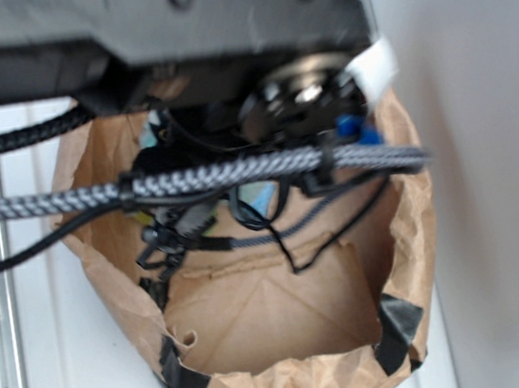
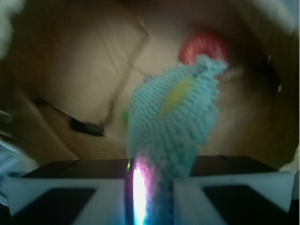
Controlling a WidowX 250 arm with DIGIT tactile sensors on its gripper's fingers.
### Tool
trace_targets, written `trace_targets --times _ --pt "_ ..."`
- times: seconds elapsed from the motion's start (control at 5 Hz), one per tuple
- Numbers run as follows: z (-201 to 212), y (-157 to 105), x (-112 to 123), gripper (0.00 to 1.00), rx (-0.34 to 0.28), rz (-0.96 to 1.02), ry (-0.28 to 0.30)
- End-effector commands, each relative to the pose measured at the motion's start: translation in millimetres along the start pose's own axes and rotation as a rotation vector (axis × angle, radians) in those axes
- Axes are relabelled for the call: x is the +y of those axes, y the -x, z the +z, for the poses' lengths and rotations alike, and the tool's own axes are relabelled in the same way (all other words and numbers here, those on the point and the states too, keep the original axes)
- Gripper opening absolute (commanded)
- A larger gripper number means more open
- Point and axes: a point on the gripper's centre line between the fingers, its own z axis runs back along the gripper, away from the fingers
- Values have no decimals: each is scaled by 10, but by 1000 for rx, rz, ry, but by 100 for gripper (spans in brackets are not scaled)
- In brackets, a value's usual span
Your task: Grab the blue cloth.
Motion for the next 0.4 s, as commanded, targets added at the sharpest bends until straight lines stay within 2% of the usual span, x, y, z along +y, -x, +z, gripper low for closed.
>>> trace_targets --times 0.0,0.2 --pt "391 -182 -74 0 -128 -43 -22" --pt "311 -204 -132 0 -44 -60 -85"
